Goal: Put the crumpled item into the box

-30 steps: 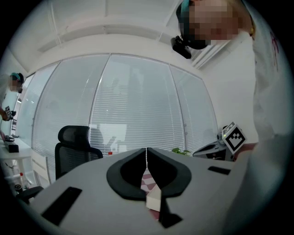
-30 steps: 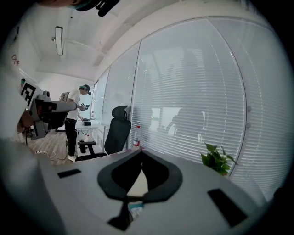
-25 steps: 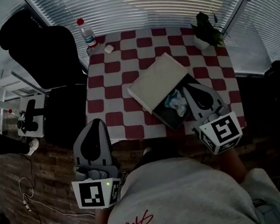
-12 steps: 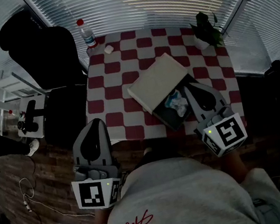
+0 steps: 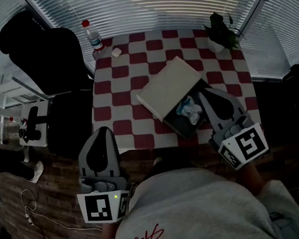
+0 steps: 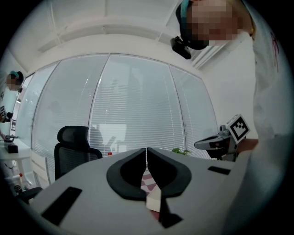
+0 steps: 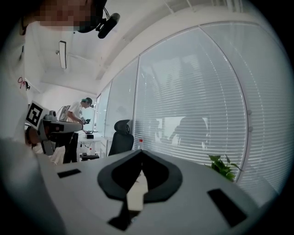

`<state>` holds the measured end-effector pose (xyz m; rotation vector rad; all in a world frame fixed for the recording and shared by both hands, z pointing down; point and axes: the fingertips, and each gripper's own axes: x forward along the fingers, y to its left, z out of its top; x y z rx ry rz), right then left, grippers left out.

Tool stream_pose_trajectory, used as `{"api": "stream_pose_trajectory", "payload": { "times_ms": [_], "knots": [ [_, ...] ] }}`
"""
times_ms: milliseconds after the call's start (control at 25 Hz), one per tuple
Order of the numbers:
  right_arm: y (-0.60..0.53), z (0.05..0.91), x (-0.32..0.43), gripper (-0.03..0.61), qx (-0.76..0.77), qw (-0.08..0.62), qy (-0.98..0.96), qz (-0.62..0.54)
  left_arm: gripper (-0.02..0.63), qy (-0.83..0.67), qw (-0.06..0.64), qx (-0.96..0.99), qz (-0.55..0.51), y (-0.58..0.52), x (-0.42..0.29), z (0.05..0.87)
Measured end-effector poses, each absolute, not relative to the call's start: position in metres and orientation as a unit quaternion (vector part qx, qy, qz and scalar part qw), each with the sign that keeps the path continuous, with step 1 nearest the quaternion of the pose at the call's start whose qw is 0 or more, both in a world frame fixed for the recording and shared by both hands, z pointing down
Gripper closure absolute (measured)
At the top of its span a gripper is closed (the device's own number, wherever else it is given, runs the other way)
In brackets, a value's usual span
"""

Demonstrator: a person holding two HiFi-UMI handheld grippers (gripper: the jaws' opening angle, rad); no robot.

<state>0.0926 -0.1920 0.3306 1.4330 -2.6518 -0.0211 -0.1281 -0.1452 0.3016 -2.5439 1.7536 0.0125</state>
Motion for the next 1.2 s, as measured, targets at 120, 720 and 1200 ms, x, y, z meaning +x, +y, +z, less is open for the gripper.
{"api": "stream_pose_trajectory", "payload": {
  "times_ms": [120,720,1200],
  "knots": [
    [-0.192,0.326,0.092,0.566,0.473,0.053,-0.879,-0.008,0.594,0.567,0.025,-0.823,0.002,-0.146,-0.129,0.302],
    [-0.194,0.313,0.103,0.569,0.485,0.018,-0.874,-0.011,0.594,0.569,0.027,-0.822,0.000,-0.150,-0.129,0.302],
    [-0.191,0.317,0.101,0.569,0.488,0.018,-0.872,-0.013,0.594,0.568,0.024,-0.823,0.002,-0.148,-0.128,0.306]
  ]
}}
